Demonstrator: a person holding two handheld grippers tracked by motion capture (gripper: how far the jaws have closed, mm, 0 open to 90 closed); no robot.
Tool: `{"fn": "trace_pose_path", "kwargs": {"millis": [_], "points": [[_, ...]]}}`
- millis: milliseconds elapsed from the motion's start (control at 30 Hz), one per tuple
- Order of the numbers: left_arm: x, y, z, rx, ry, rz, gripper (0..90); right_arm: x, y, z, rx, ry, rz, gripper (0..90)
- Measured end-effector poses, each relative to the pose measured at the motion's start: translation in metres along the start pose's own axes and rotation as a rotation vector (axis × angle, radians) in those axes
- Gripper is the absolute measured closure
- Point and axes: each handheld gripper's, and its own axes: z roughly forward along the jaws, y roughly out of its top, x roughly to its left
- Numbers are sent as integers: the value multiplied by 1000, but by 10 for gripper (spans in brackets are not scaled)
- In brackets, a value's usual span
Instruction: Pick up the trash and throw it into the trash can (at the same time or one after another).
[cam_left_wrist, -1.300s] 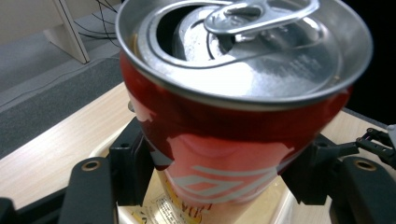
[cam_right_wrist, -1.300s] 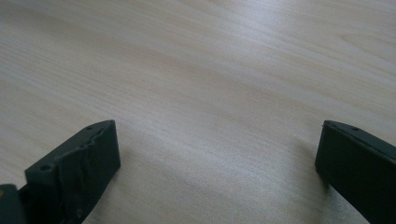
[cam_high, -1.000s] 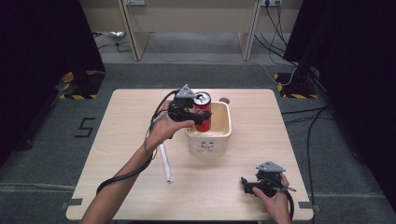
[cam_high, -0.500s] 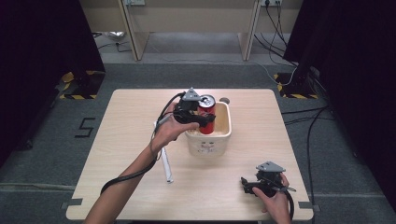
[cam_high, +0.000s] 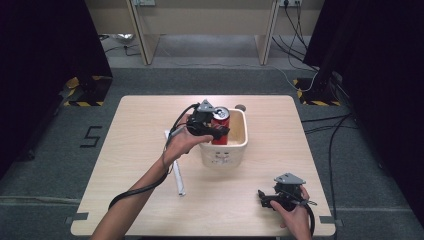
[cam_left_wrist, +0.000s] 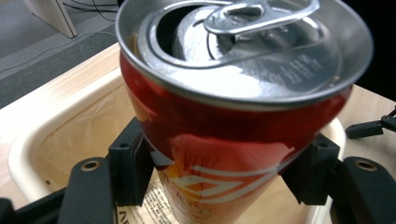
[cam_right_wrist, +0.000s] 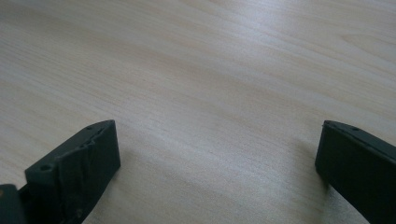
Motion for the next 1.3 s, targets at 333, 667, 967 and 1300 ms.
{"fn": "trace_pose_path", "kwargs": {"millis": [333,667,967,1300], "points": [[-1,-5,6,22,-6,-2,336,0,0,0,0,0,0,2],[-1,-3,0,2,-37,-14,245,0,0,0,-1,1,2,2],[-2,0,-11,-23,-23,-17,186,0,0,0,1,2,3,3],[2,-3,-29,-33,0,-29,185,0,0,0,1,2,3,2]]}}
